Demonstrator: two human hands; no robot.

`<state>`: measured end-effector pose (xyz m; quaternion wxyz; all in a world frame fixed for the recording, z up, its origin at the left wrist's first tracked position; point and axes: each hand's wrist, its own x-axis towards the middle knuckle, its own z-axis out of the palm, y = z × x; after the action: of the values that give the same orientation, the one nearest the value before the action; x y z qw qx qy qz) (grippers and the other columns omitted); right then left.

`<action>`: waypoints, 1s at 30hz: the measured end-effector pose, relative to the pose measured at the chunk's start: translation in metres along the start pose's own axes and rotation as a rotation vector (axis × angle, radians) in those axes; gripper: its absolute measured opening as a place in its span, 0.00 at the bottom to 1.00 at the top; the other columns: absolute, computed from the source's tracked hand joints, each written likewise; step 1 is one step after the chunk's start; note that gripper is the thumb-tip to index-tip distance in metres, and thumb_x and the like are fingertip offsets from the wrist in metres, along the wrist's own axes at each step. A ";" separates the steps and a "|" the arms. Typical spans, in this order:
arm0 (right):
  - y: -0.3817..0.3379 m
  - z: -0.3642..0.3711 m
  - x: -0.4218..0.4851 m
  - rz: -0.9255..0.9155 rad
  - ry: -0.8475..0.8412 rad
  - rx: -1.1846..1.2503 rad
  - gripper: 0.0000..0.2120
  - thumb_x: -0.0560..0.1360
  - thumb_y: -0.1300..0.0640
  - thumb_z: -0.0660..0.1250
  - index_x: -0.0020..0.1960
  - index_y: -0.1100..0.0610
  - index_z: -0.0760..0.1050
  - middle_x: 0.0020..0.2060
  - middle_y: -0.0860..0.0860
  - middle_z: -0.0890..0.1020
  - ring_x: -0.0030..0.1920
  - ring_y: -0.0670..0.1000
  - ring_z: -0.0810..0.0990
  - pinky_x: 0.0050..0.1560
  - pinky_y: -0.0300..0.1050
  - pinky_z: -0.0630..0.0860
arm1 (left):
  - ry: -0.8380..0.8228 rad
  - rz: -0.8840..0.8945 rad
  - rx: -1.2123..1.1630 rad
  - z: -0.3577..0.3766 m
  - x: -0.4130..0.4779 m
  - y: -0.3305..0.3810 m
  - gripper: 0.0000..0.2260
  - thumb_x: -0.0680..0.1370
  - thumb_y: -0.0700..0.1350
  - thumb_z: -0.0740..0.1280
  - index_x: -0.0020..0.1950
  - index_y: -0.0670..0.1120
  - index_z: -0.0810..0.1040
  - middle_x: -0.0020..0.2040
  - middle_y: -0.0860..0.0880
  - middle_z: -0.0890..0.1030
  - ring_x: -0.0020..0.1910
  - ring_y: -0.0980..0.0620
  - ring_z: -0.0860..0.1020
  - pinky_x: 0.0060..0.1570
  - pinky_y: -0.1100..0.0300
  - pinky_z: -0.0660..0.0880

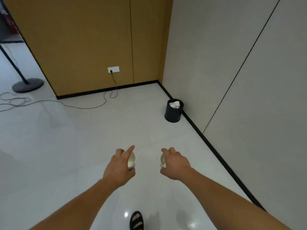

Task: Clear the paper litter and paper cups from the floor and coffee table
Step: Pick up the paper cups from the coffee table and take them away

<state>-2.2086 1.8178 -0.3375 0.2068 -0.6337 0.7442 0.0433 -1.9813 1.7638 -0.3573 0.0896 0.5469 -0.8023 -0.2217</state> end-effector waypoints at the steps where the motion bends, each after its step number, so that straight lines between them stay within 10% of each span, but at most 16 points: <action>1: 0.012 -0.011 0.014 0.026 0.000 -0.002 0.37 0.74 0.46 0.66 0.78 0.50 0.52 0.68 0.53 0.64 0.64 0.57 0.70 0.57 0.51 0.74 | -0.010 0.026 -0.007 0.004 0.024 0.011 0.36 0.70 0.53 0.69 0.75 0.59 0.56 0.63 0.50 0.65 0.56 0.49 0.71 0.53 0.58 0.74; 13: 0.162 -0.092 0.174 0.273 -0.012 0.096 0.38 0.73 0.45 0.65 0.77 0.49 0.52 0.67 0.51 0.65 0.63 0.55 0.70 0.57 0.49 0.74 | -0.129 0.154 -0.048 0.032 0.273 0.109 0.34 0.70 0.54 0.66 0.75 0.56 0.58 0.66 0.50 0.62 0.61 0.48 0.69 0.57 0.57 0.73; 30: 0.341 -0.240 0.486 0.129 -0.030 0.092 0.40 0.72 0.43 0.68 0.78 0.49 0.53 0.69 0.52 0.64 0.65 0.56 0.70 0.61 0.50 0.72 | -0.137 -0.009 -0.069 0.071 0.600 0.213 0.34 0.73 0.55 0.68 0.75 0.54 0.58 0.67 0.51 0.62 0.62 0.50 0.69 0.60 0.60 0.72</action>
<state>-2.6509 1.3560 -0.3627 0.2438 -0.5737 0.7813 0.0318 -2.4186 1.2961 -0.3823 0.0520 0.5307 -0.7960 -0.2864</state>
